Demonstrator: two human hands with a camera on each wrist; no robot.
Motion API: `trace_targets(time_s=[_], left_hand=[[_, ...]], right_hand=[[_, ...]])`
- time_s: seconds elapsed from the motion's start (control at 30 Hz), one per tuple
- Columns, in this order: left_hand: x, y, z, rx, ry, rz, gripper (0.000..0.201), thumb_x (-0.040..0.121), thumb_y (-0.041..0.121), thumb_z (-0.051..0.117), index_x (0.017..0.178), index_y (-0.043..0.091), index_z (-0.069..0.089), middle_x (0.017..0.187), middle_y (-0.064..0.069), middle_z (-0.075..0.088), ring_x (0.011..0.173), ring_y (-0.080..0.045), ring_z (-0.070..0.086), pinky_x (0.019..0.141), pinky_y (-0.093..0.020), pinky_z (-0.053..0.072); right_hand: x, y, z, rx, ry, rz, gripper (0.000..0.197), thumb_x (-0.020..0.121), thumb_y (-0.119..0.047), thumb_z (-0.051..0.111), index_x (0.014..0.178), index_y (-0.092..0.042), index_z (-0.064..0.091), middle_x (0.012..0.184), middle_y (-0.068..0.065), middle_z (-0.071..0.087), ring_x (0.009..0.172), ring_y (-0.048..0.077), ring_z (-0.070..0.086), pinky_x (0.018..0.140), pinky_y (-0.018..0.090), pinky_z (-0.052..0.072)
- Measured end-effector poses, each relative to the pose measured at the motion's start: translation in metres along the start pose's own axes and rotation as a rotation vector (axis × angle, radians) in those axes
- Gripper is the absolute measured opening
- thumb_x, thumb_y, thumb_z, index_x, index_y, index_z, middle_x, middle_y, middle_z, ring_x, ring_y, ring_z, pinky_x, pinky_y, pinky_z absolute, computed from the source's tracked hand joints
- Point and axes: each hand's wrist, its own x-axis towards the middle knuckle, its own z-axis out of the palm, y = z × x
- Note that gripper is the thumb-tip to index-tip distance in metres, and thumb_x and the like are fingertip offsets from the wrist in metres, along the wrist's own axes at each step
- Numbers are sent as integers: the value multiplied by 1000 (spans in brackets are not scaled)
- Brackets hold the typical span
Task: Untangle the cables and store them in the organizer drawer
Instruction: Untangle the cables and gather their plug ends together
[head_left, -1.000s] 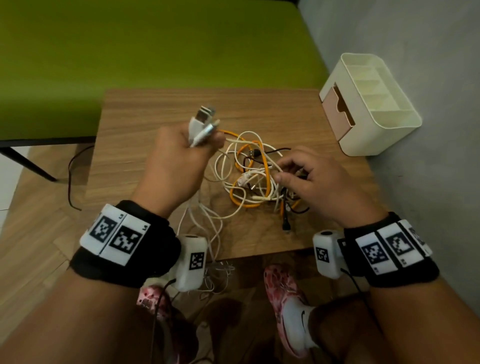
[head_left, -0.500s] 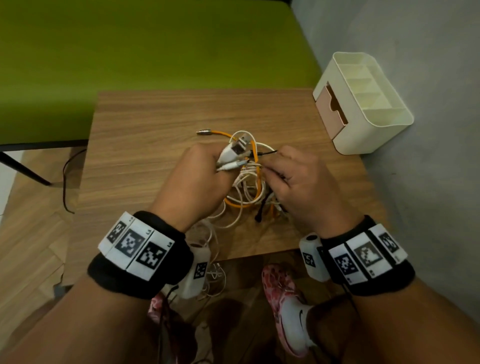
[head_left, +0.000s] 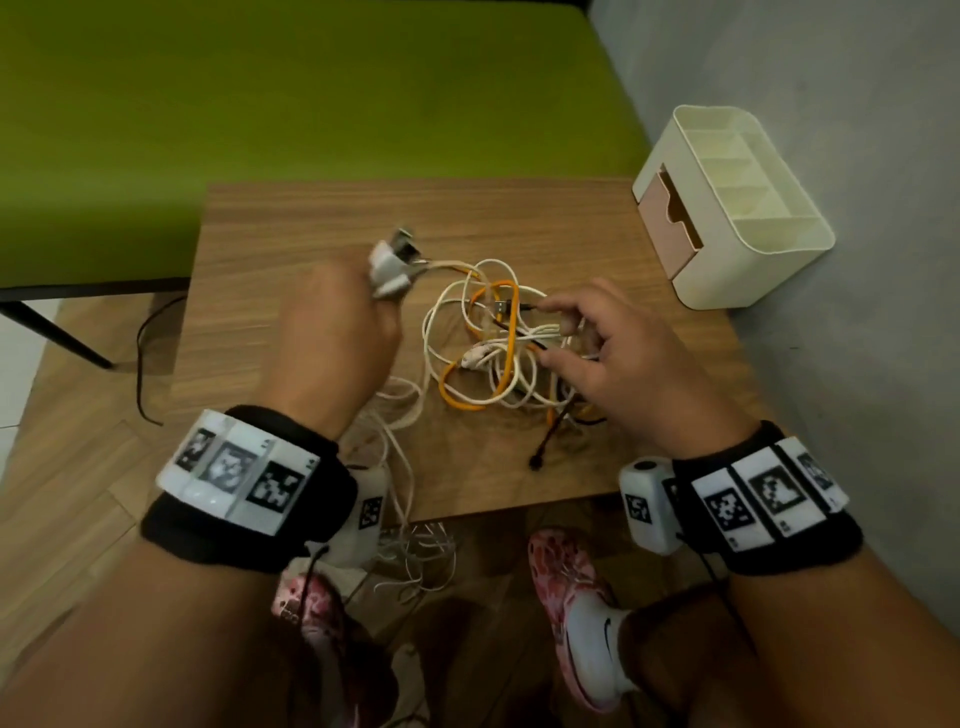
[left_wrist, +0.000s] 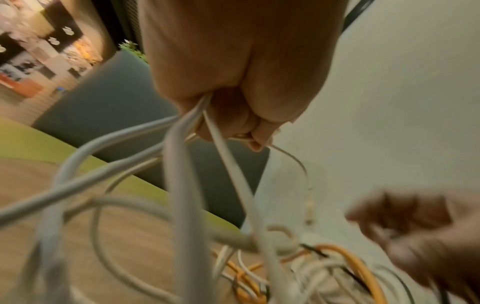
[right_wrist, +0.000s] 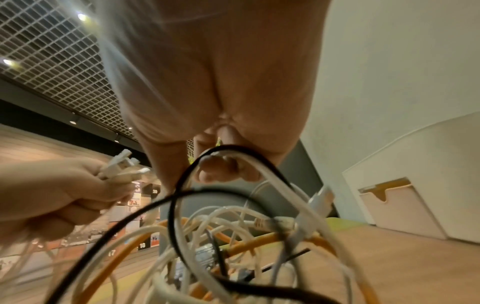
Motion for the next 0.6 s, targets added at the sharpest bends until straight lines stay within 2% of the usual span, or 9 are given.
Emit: trace_targets(time_s=[0.07, 0.1, 0.2, 0.23, 0.33, 0.43, 0.5, 0.57, 0.6], left_hand=[[0, -1, -12, -61, 12, -97, 25, 93, 27, 61, 72, 15, 55, 60, -4, 53, 64, -34, 56, 52, -35, 31], [-2, 1, -16, -75, -13, -112, 30, 93, 28, 62, 68, 14, 53, 57, -1, 50, 57, -26, 51, 51, -35, 30], [-14, 7, -21, -87, -94, -84, 34, 92, 26, 64, 63, 16, 51, 54, -1, 47, 49, -14, 39, 44, -24, 26], [-18, 10, -22, -107, -110, -86, 33, 92, 25, 65, 63, 15, 52, 53, 0, 46, 48, -12, 37, 44, -22, 25], [-30, 23, -24, -175, -154, -94, 32, 90, 24, 67, 65, 8, 56, 49, 4, 41, 46, -8, 33, 47, -27, 26], [-46, 47, -33, -240, -209, -20, 38, 89, 21, 68, 57, 18, 48, 40, 12, 43, 40, -2, 34, 43, -18, 25], [-58, 61, -42, -330, -254, -23, 35, 89, 19, 68, 59, 19, 51, 40, 16, 45, 39, 1, 36, 46, -19, 30], [-71, 72, -50, -417, -299, -39, 30, 89, 18, 69, 63, 20, 55, 40, 16, 44, 38, 2, 36, 48, -26, 32], [-78, 77, -54, -438, -309, -40, 29, 89, 18, 69, 64, 20, 55, 40, 15, 44, 38, 1, 36, 47, -26, 31]], right_hand=[[-1, 4, -4, -51, -47, 36, 34, 85, -20, 73, 118, -24, 63, 94, -15, 50, 76, -5, 47, 68, 18, 36], [-2, 4, -5, -71, -66, 43, 32, 86, -21, 72, 117, -23, 64, 96, -13, 50, 77, -3, 48, 69, 21, 38], [-9, -7, -8, -74, -33, -11, 31, 87, -28, 71, 117, -20, 65, 100, -13, 48, 85, 4, 52, 74, 27, 45], [-12, -14, -10, -57, 0, -28, 33, 88, -29, 71, 118, -20, 64, 100, -14, 47, 87, 5, 53, 74, 24, 44], [-23, -38, -17, 20, 57, -80, 40, 91, -33, 67, 128, -23, 59, 106, -14, 48, 89, -5, 50, 71, 7, 38], [-39, -62, -16, 41, 14, -166, 40, 93, -32, 64, 131, -19, 60, 110, -10, 55, 87, -6, 48, 73, 7, 36], [-52, -71, -12, 25, 22, -214, 31, 95, -28, 62, 122, -13, 65, 103, -4, 62, 86, -1, 50, 75, 13, 39], [-67, -74, -10, 40, 70, -258, 24, 95, -28, 59, 102, -8, 71, 87, 1, 66, 79, 10, 57, 71, 26, 44], [-77, -73, -10, 42, 95, -267, 26, 96, -28, 57, 94, -7, 71, 80, 1, 65, 74, 12, 58, 68, 29, 45]])
